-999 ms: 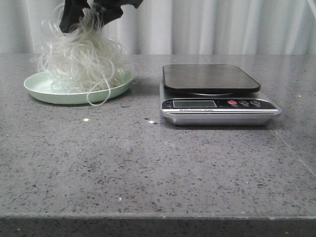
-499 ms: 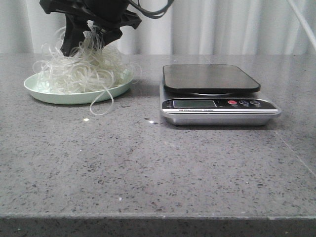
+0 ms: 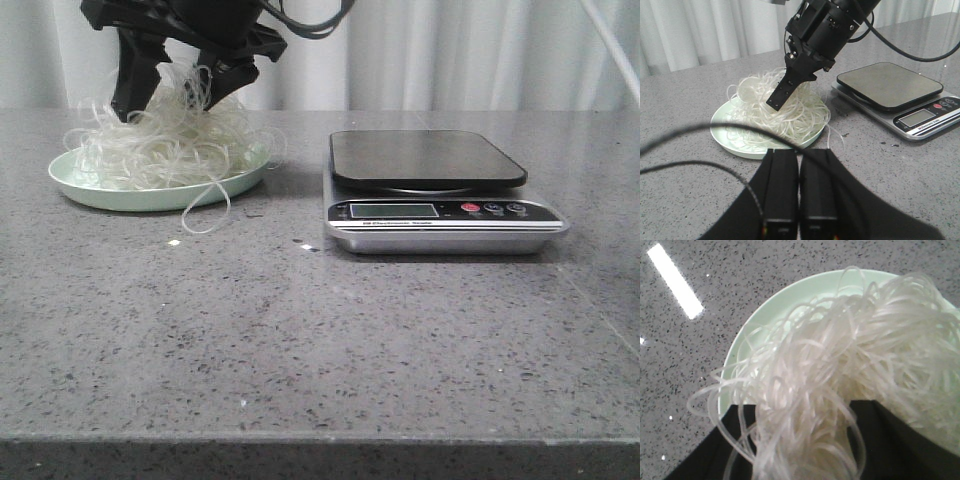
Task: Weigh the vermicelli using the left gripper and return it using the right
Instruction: 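Lower the vermicelli onto the plate, open the right gripper and lift away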
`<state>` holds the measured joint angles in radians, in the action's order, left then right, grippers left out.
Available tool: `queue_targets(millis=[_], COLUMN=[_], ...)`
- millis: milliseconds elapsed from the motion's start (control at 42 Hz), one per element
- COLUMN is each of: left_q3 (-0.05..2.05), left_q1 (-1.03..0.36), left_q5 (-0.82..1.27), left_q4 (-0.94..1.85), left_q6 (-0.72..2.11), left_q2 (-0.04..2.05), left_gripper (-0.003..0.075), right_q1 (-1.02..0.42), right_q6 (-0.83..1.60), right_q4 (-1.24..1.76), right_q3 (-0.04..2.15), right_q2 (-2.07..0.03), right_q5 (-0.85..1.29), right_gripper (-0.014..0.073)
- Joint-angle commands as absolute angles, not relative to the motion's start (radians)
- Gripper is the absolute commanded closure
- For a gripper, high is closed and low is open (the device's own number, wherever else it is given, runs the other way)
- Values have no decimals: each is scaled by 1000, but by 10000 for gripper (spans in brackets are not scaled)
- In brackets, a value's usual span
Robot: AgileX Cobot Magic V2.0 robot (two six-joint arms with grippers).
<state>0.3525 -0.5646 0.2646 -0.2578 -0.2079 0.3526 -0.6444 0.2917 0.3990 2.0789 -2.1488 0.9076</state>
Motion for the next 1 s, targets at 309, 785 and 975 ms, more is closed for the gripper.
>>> queue_targets(millis=[309,785,975], left_q3=[381,381,381], left_q1=[-562,-562,-562], left_q5=[181,181,181], left_q4=[-262,-262,-262], left_q6=[-217,-217,-217], left_q2=[356,356,356], left_gripper=[584,584,584], right_q1=[-612,-440,-360], right_q6=[296,296,296], right_q4=[411,411,410], right_q3=[2114,2114,2114], right_q2=[-1979,-1835,-1807], right_q5=[891,940,1010], right_gripper=[46,368,440])
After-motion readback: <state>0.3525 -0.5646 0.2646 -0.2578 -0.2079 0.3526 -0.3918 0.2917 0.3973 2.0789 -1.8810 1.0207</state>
